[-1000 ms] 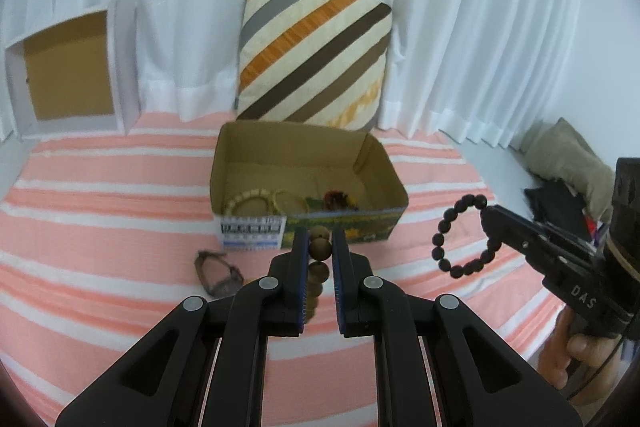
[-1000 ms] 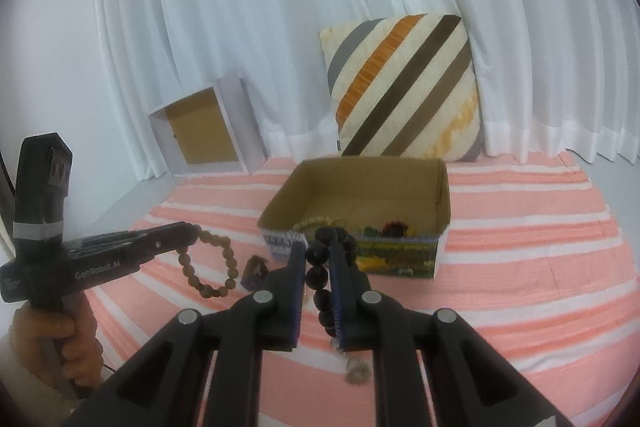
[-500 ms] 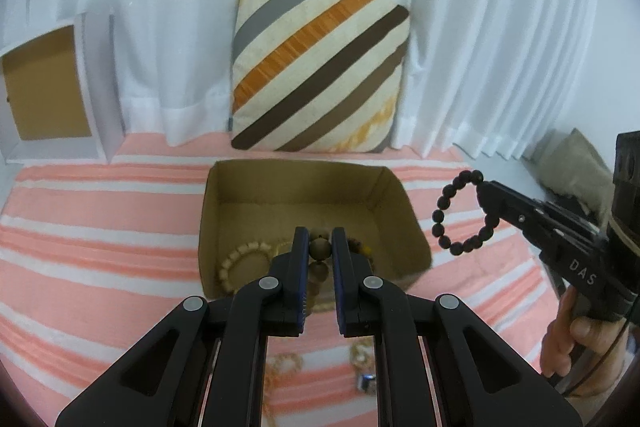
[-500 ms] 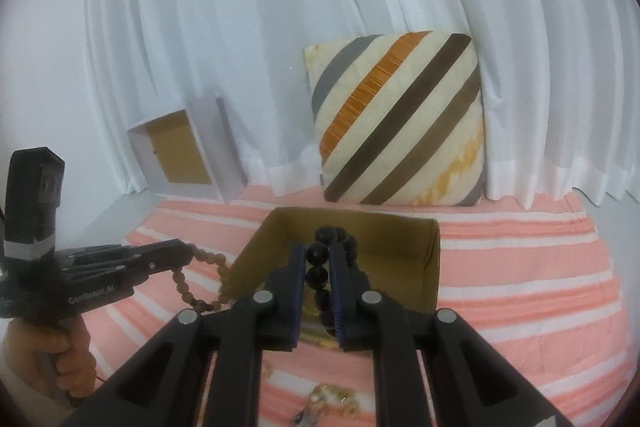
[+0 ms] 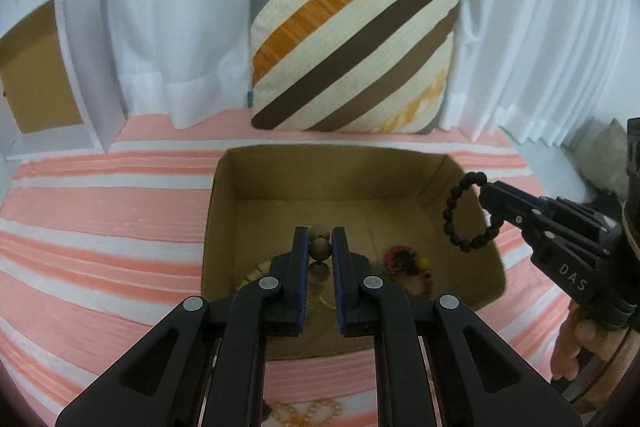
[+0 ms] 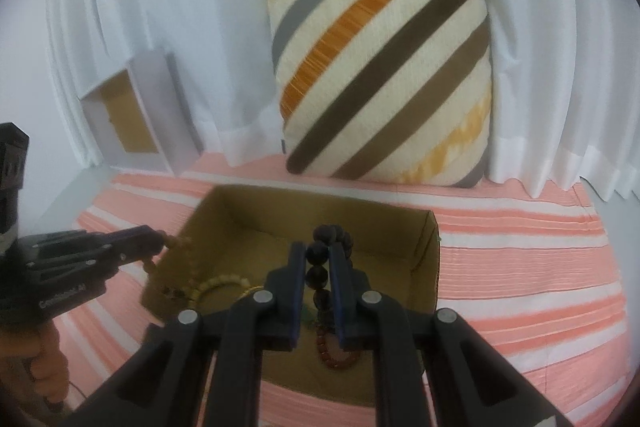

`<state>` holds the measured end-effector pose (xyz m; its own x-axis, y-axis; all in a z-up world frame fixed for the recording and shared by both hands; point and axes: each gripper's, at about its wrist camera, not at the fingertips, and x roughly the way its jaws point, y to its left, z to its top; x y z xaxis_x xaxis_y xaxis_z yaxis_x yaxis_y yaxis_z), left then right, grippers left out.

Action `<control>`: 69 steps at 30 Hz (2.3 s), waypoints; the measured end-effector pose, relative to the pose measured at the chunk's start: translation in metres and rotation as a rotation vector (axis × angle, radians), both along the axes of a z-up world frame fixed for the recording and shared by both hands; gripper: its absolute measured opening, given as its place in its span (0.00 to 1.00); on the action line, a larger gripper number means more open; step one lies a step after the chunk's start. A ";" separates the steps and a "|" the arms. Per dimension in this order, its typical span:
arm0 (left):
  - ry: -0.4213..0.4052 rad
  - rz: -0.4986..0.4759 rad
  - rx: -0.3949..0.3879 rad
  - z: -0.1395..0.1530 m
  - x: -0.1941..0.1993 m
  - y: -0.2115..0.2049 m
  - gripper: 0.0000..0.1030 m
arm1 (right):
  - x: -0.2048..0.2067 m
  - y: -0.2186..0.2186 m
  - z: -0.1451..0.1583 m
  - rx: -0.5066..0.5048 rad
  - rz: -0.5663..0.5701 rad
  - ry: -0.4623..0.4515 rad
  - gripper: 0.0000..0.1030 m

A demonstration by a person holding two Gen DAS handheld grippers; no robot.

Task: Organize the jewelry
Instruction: 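Open both tools over the box and withdraw toward the remaining jewelry, then close the left tool on the amber bead necklace while the right tool grips the coiled gold chain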

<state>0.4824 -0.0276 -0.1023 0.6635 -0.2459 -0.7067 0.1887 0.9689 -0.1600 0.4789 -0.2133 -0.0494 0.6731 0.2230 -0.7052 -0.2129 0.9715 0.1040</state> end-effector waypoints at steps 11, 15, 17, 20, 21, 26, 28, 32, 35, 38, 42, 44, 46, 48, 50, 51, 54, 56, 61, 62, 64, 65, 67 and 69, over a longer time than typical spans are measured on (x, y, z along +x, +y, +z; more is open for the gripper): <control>-0.073 0.074 0.033 -0.002 -0.008 0.007 0.93 | -0.006 -0.003 0.001 0.056 -0.013 -0.078 0.73; -0.061 0.084 0.016 -0.003 -0.027 0.019 0.93 | -0.019 -0.005 0.006 0.037 -0.029 -0.099 0.73; -0.063 0.088 0.013 -0.005 -0.039 0.024 0.93 | -0.032 -0.005 0.007 0.022 -0.035 -0.111 0.73; -0.054 0.093 0.013 -0.011 -0.063 0.032 0.93 | -0.056 -0.007 0.007 -0.003 -0.054 -0.131 0.73; -0.050 0.096 0.016 -0.014 -0.073 0.035 0.93 | -0.064 -0.009 0.006 -0.007 -0.058 -0.134 0.73; -0.028 0.106 0.032 -0.036 -0.121 0.047 0.93 | -0.113 -0.011 -0.007 -0.035 -0.069 -0.130 0.73; -0.022 0.116 0.032 -0.046 -0.141 0.052 0.93 | -0.133 -0.009 -0.016 -0.049 -0.068 -0.120 0.73; -0.014 0.117 0.026 -0.061 -0.179 0.058 0.93 | -0.172 -0.008 -0.037 -0.070 -0.066 -0.091 0.73; -0.023 0.105 0.049 -0.073 -0.208 0.057 0.93 | -0.198 -0.005 -0.049 -0.097 -0.060 -0.079 0.73; -0.018 0.090 0.069 -0.084 -0.226 0.057 0.93 | -0.222 -0.002 -0.059 -0.111 -0.052 -0.074 0.73; 0.010 0.086 0.073 -0.104 -0.240 0.055 0.93 | -0.243 -0.001 -0.071 -0.114 -0.053 -0.058 0.73; 0.024 0.084 0.078 -0.114 -0.244 0.054 0.93 | -0.250 0.000 -0.077 -0.118 -0.050 -0.039 0.73; 0.040 0.082 0.081 -0.123 -0.245 0.054 0.93 | -0.256 0.001 -0.082 -0.125 -0.048 -0.029 0.73; 0.061 0.084 0.080 -0.132 -0.245 0.054 0.93 | -0.261 0.002 -0.088 -0.131 -0.048 -0.016 0.73; 0.079 0.086 0.078 -0.138 -0.245 0.055 0.93 | -0.264 0.003 -0.093 -0.131 -0.051 -0.007 0.73; 0.085 0.086 0.077 -0.139 -0.244 0.055 0.93 | -0.264 0.002 -0.095 -0.130 -0.052 -0.001 0.73; 0.091 0.081 0.086 -0.139 -0.240 0.053 0.93 | -0.263 0.001 -0.098 -0.127 -0.056 0.006 0.73; 0.094 0.086 0.094 -0.140 -0.240 0.053 0.93 | -0.262 0.001 -0.101 -0.126 -0.053 0.014 0.73; 0.107 0.076 0.127 -0.142 -0.237 0.047 0.95 | -0.258 0.003 -0.105 -0.121 -0.038 0.035 0.73; 0.108 0.073 0.134 -0.143 -0.236 0.046 0.96 | -0.256 0.004 -0.107 -0.119 -0.031 0.045 0.73; 0.112 0.071 0.145 -0.143 -0.236 0.045 0.96 | -0.253 0.004 -0.109 -0.116 -0.019 0.062 0.73; 0.113 0.071 0.149 -0.143 -0.236 0.044 0.97 | -0.250 0.005 -0.110 -0.116 -0.015 0.075 0.73; 0.117 0.071 0.158 -0.144 -0.236 0.044 0.97 | -0.245 0.007 -0.113 -0.119 -0.010 0.098 0.73; 0.119 0.072 0.162 -0.144 -0.236 0.043 0.98 | -0.238 0.009 -0.117 -0.122 -0.003 0.129 0.73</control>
